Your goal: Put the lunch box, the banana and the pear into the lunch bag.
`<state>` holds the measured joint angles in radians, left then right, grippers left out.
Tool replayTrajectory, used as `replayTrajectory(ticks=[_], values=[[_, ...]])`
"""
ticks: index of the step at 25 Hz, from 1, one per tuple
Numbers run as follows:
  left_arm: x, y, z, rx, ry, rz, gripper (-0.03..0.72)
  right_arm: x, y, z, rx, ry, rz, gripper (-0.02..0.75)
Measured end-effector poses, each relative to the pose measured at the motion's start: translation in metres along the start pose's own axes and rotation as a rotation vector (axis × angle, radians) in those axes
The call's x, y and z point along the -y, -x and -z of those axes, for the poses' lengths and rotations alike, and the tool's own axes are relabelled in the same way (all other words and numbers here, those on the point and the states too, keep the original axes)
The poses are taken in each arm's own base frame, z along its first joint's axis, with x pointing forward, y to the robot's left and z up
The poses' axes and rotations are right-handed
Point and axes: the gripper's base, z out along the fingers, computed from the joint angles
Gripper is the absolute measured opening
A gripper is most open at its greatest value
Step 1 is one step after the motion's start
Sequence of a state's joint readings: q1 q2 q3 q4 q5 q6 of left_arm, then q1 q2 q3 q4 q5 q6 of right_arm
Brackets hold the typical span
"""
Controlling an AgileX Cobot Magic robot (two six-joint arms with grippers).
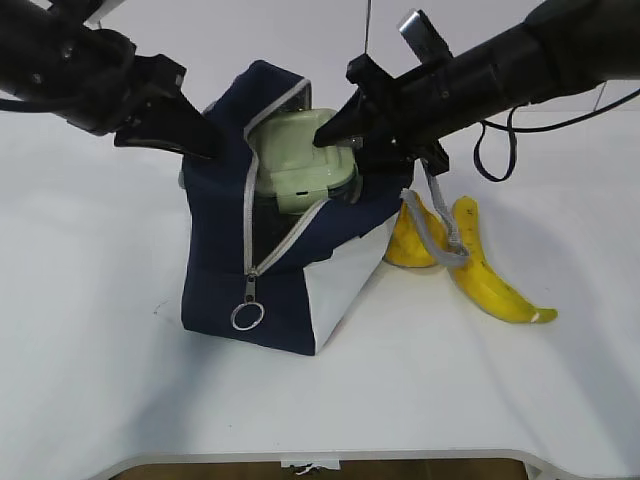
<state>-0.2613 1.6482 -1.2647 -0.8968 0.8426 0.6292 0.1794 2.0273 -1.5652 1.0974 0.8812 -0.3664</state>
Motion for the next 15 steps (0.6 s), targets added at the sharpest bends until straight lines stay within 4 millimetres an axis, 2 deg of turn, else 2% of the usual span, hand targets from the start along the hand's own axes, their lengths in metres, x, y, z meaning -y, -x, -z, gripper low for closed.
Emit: replayTrajectory(ticks=[8, 15], values=[[0.002, -0.002, 0.0, -0.027, -0.018, -0.001, -0.005, -0.014, -0.009, -0.024, 0.017, -0.002, 0.025, 0.369], [0.001, -0.003, 0.0, -0.031, -0.015, -0.005, -0.006, 0.01, -0.017, -0.055, -0.04, -0.033, -0.023, 0.369]])
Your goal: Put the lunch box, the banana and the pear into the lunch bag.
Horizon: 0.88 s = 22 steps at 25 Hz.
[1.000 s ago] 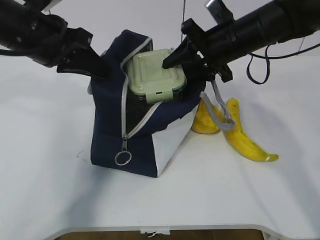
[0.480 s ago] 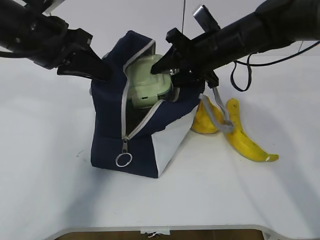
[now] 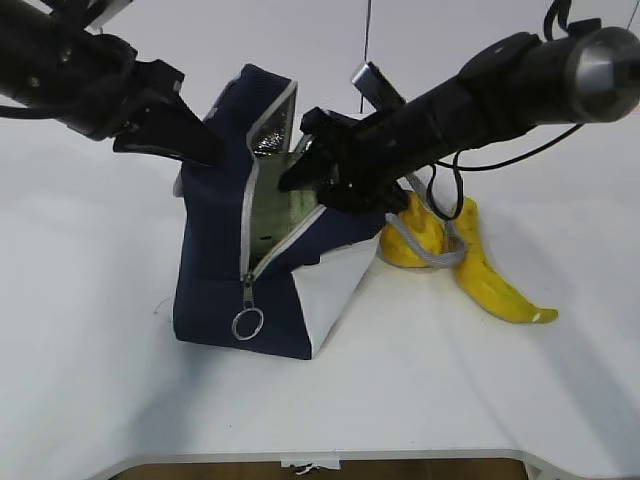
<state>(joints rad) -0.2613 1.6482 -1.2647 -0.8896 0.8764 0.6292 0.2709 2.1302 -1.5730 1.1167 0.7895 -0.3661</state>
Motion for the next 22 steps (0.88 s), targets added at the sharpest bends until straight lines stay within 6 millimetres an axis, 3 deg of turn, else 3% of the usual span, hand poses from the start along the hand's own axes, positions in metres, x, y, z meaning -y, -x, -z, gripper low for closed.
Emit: replayTrajectory(ticks=[12, 18, 22], values=[[-0.014, -0.01, -0.021, -0.112, -0.022, 0.032, -0.006, 0.017, 0.0, -0.016, -0.008, -0.021, -0.038, 0.407], [-0.014, -0.01, -0.021, -0.112, -0.022, 0.032, -0.006, 0.013, 0.001, -0.015, -0.014, 0.011, -0.056, 0.588], [-0.014, -0.01, -0.021, -0.114, -0.018, 0.028, -0.006, 0.004, 0.004, -0.012, -0.041, 0.027, -0.011, 0.606]])
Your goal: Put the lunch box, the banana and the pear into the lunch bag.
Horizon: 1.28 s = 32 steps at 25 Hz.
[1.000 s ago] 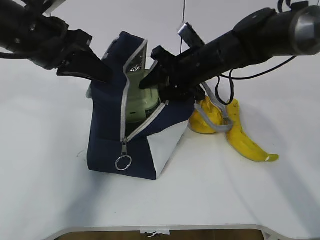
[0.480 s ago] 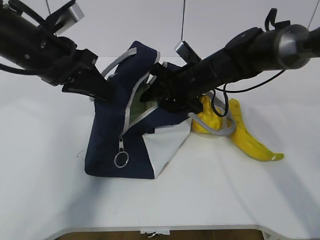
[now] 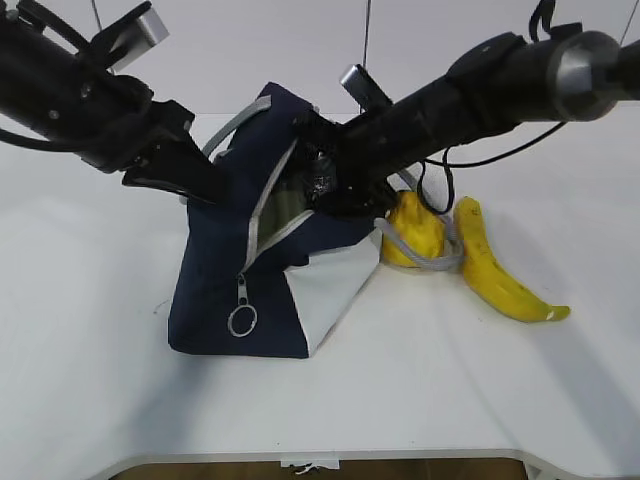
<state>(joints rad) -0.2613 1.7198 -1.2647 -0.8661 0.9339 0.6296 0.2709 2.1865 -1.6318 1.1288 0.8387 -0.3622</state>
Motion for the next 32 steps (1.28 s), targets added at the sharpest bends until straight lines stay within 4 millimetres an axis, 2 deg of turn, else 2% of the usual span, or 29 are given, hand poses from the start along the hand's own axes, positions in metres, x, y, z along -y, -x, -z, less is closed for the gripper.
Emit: replayTrajectory(ticks=[4, 10, 14, 21, 29, 32], values=[[0.0, 0.0, 0.0, 0.0, 0.0, 0.0, -0.006, -0.019, 0.012, 0.014, -0.049, -0.078, 0.117, 0.607], [0.0, 0.0, 0.0, 0.001, 0.002, -0.001, -0.006, -0.036, 0.024, 0.048, -0.148, -0.357, 0.243, 0.603], [-0.001, 0.001, 0.0, 0.009, 0.011, -0.002, -0.006, -0.043, 0.034, 0.065, -0.115, -0.484, 0.285, 0.599], [-0.002, 0.001, 0.0, 0.009, 0.018, -0.007, -0.006, -0.048, 0.036, 0.075, -0.089, -0.532, 0.308, 0.583], [-0.003, -0.001, 0.0, -0.013, 0.037, -0.028, -0.006, -0.057, 0.016, 0.113, -0.071, -0.659, 0.351, 0.582], [-0.003, -0.001, 0.0, -0.016, 0.037, -0.029, -0.006, -0.05, 0.0, 0.127, -0.097, -0.742, 0.351, 0.582]])
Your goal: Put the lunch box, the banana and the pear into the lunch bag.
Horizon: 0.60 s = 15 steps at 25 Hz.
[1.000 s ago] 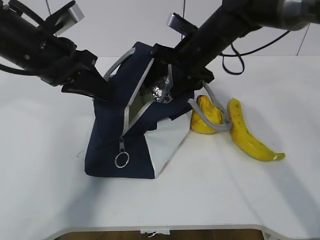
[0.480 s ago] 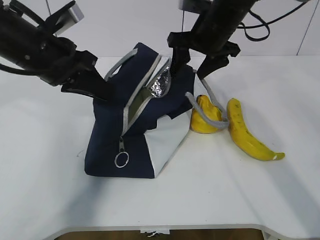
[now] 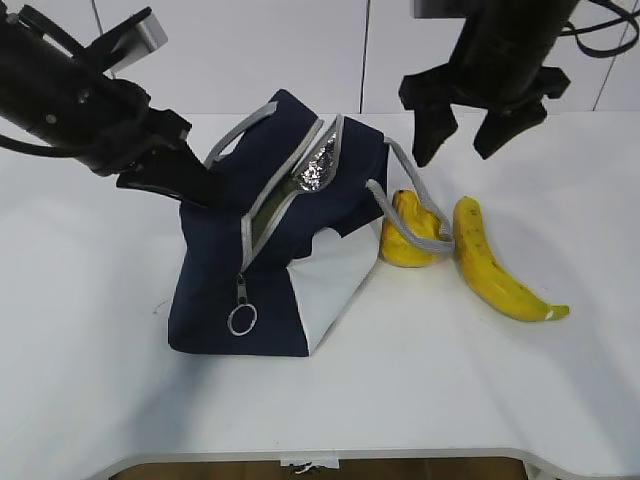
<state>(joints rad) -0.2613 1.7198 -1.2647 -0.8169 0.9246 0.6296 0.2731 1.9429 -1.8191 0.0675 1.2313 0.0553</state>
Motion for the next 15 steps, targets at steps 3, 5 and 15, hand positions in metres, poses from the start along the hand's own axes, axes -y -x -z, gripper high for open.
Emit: replayTrajectory(ticks=[3, 5, 15], values=[[0.0, 0.0, 0.0, 0.0, 0.0, 0.0, -0.006, 0.005, -0.016, -0.002, -0.045, -0.044, 0.005, 0.582], [0.0, 0.0, 0.0, 0.0, 0.0, 0.0, -0.006, 0.008, -0.025, -0.007, -0.077, -0.07, 0.002, 0.582], [0.0, 0.0, 0.0, -0.002, -0.001, 0.0, -0.006, 0.029, -0.042, -0.036, -0.181, -0.201, -0.071, 0.581]])
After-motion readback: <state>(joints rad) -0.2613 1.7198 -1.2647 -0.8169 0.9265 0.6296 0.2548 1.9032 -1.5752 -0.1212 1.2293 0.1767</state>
